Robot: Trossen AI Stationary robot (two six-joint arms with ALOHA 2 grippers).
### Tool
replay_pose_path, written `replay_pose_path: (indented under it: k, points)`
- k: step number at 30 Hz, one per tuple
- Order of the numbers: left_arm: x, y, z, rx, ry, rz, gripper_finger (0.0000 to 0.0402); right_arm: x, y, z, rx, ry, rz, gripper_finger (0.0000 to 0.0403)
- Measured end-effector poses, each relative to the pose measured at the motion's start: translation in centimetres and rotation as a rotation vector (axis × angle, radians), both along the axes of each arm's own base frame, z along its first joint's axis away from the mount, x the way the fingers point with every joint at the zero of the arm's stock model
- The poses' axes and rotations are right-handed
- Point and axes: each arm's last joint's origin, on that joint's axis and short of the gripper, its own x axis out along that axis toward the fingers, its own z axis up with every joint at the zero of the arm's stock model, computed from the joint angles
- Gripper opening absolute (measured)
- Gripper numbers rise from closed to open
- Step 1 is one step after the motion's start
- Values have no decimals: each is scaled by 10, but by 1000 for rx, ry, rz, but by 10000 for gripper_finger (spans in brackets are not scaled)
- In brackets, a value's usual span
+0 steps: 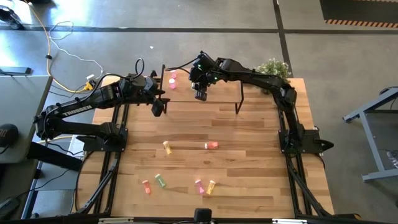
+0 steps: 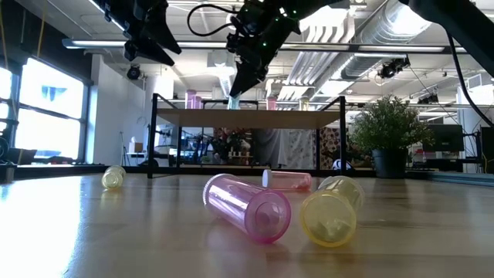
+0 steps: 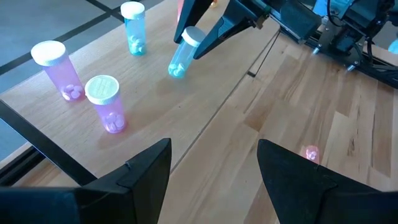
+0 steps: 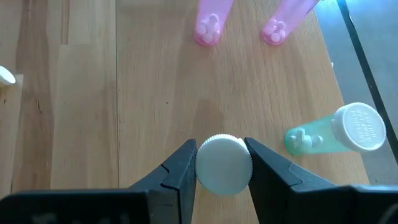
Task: Pick and place medicine bottles onto shelf by color
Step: Put the top blue pill bottle on the shelf aligned with the other blue pill bottle
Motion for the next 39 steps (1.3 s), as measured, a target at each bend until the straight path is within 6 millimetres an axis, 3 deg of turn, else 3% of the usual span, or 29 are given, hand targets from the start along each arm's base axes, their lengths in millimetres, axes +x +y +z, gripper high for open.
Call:
replay_pose_path:
  k: [29, 39]
  points:
    - [0, 0, 0, 0, 0, 0, 230, 0, 0, 0, -3, 1, -3, 109]
    - [0, 0, 0, 0, 0, 0, 230, 0, 0, -2, -4, 11, -7, 132]
